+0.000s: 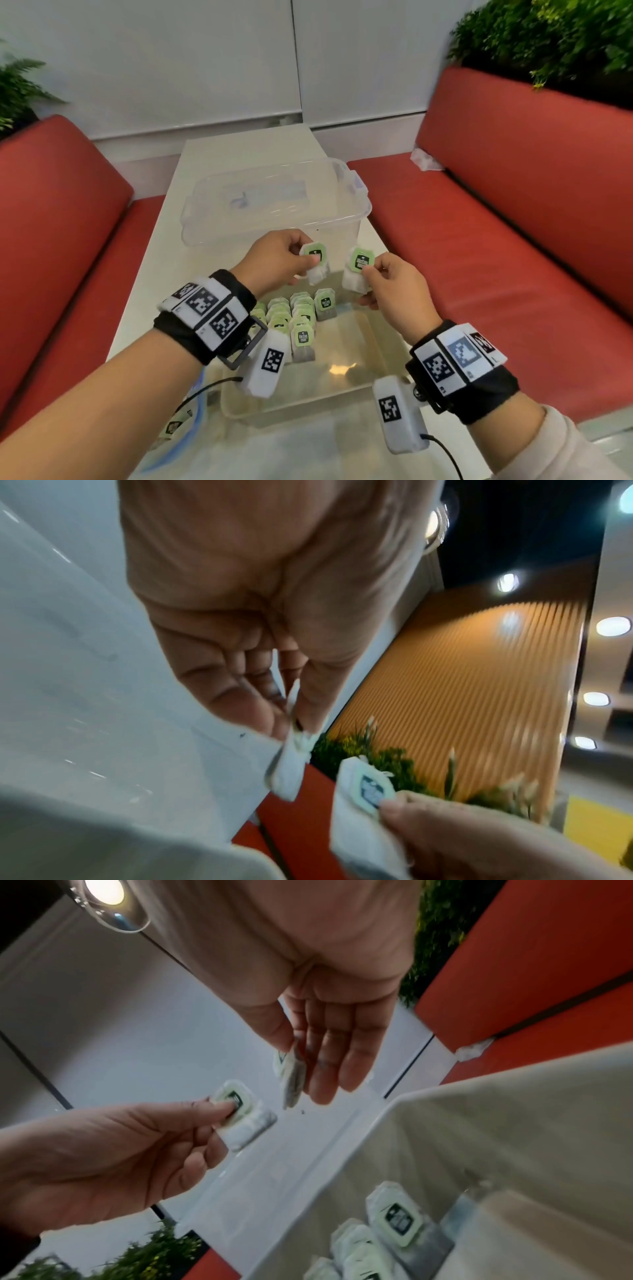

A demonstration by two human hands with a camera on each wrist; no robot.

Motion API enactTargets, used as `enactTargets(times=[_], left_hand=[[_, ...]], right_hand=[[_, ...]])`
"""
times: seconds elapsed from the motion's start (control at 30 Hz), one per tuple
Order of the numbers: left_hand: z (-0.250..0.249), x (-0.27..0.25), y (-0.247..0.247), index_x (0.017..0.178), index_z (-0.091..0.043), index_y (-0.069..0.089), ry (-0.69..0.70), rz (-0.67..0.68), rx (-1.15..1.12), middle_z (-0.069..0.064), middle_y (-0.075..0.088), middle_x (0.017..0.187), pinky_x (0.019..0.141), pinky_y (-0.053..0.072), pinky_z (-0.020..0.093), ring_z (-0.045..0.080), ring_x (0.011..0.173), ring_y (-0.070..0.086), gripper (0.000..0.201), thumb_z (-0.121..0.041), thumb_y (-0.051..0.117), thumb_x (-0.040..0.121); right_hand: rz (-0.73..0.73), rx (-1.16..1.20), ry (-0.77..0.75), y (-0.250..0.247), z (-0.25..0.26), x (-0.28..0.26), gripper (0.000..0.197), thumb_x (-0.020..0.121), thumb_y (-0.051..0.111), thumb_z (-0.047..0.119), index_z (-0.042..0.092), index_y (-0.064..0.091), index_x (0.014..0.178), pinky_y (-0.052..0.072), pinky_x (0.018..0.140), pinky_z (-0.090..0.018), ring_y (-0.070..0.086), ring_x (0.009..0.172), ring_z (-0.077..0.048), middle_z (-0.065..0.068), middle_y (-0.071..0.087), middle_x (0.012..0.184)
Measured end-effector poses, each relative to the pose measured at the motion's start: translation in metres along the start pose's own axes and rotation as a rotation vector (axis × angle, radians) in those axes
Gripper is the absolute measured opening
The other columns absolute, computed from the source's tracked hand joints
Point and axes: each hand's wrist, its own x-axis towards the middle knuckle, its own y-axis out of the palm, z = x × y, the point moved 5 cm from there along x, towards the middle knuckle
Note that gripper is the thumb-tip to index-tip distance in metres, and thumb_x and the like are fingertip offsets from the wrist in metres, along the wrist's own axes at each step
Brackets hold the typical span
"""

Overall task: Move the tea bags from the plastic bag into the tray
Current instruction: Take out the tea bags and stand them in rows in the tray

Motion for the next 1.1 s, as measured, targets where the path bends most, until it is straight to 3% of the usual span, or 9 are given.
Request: enactTargets(times=[0.13, 0.23, 0.37, 0.5, 0.7, 0.83, 1.1], left_hand=[[0.010, 0.019, 0.020, 0.097, -0.014, 0.055, -0.110, 0.195, 0.292, 0.001, 0.061, 0.078, 0.052, 0.054, 0.018, 0.008, 0.061, 0.064, 0.014, -0.006, 0.060, 0.087], [0.008, 0.031, 0.036, 0.102, -0.011, 0.060, -0.084, 0.309, 0.586, 0.002, 0.064, 0.081, 0.057, 0.053, 0.021, 0.011, 0.063, 0.063, 0.016, -0.013, 0.059, 0.087], [0.009, 0.041, 0.059, 0.109, -0.011, 0.067, 0.017, 0.431, 0.935, 0.004, 0.067, 0.105, 0.076, 0.046, 0.026, 0.021, 0.096, 0.062, 0.025, -0.023, 0.061, 0.087], [0.021, 0.050, 0.080, 0.107, -0.015, 0.069, 0.041, 0.495, 1.085, 0.001, 0.068, 0.109, 0.087, 0.050, 0.032, 0.022, 0.101, 0.062, 0.025, -0.026, 0.066, 0.085], [0.033, 0.055, 0.092, 0.093, -0.018, 0.071, 0.066, 0.414, 1.194, 0.002, 0.069, 0.098, 0.070, 0.050, 0.030, 0.024, 0.090, 0.064, 0.013, -0.019, 0.066, 0.082], [0.037, 0.056, 0.093, 0.098, -0.014, 0.070, 0.063, 0.369, 1.252, 0.005, 0.067, 0.100, 0.067, 0.047, 0.030, 0.027, 0.088, 0.064, 0.017, -0.014, 0.062, 0.083], [0.039, 0.057, 0.092, 0.101, -0.014, 0.068, 0.051, 0.345, 1.281, 0.006, 0.066, 0.102, 0.066, 0.044, 0.029, 0.027, 0.088, 0.063, 0.018, -0.017, 0.062, 0.084]], right_hand=[[-0.075, -0.114, 0.018, -0.009, -0.020, -0.010, 0.019, 0.090, 0.051, 0.019, 0.006, 0.055, 0.076, 0.055, 0.067, -0.045, 0.068, 0.056, -0.014, -0.008, 0.068, 0.070], [-0.064, -0.150, 0.044, -0.007, -0.033, -0.021, 0.018, 0.088, 0.052, 0.020, 0.011, 0.055, 0.072, 0.054, 0.069, -0.042, 0.067, 0.058, -0.013, -0.001, 0.067, 0.065], [-0.079, -0.159, -0.011, -0.002, -0.042, -0.034, 0.021, 0.087, 0.054, 0.025, 0.018, 0.050, 0.068, 0.051, 0.069, -0.040, 0.064, 0.065, -0.023, 0.000, 0.064, 0.061], [-0.100, -0.148, -0.049, 0.001, -0.045, -0.043, 0.020, 0.088, 0.056, 0.027, 0.019, 0.052, 0.070, 0.047, 0.065, -0.036, 0.061, 0.065, -0.023, -0.002, 0.063, 0.062], [-0.130, -0.136, -0.066, 0.001, -0.049, -0.046, 0.019, 0.089, 0.056, 0.027, 0.018, 0.053, 0.072, 0.042, 0.062, -0.032, 0.057, 0.063, -0.022, -0.004, 0.062, 0.061], [-0.130, -0.138, -0.070, 0.000, -0.048, -0.047, 0.019, 0.089, 0.056, 0.027, 0.017, 0.054, 0.073, 0.043, 0.062, -0.034, 0.056, 0.063, -0.022, -0.004, 0.062, 0.061], [-0.123, -0.099, -0.056, 0.000, -0.051, -0.047, 0.019, 0.088, 0.057, 0.026, 0.020, 0.053, 0.070, 0.045, 0.063, -0.034, 0.059, 0.064, -0.023, -0.006, 0.063, 0.062]])
